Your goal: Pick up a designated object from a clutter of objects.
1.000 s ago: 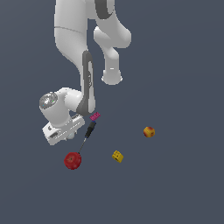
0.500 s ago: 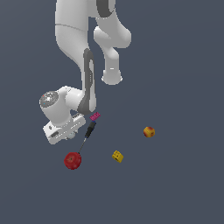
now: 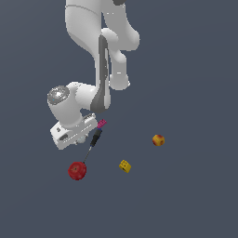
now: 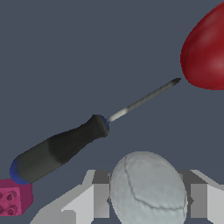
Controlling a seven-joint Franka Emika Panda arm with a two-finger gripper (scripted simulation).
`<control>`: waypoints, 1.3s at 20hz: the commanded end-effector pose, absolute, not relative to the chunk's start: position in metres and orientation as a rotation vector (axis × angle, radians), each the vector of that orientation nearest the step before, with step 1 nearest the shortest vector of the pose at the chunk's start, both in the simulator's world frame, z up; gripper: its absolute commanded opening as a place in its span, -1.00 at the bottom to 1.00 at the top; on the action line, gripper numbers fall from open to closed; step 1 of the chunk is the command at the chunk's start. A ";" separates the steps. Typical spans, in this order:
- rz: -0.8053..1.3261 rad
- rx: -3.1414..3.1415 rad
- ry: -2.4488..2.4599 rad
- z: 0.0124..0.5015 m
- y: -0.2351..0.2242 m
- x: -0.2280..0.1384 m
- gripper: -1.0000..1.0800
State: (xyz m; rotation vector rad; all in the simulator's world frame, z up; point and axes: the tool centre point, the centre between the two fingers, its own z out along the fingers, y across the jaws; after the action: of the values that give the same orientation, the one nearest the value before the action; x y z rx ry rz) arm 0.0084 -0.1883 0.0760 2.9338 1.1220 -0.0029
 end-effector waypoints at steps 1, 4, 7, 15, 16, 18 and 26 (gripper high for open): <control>-0.002 2.932 1.123 0.096 -0.171 0.010 -1.00; -0.003 2.932 1.123 0.124 -0.148 0.011 -1.00; -0.003 2.931 1.124 0.153 -0.123 0.012 -1.00; -0.004 2.930 1.125 0.232 -0.056 0.016 -1.00; -0.004 2.930 1.125 0.242 -0.048 0.017 -1.00; -0.004 2.930 1.125 0.261 -0.031 0.018 -1.00; -0.003 2.931 1.126 0.340 0.034 0.025 -1.00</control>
State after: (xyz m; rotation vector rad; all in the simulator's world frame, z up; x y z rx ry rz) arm 0.0239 0.0212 0.3247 2.9306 1.1265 -0.0021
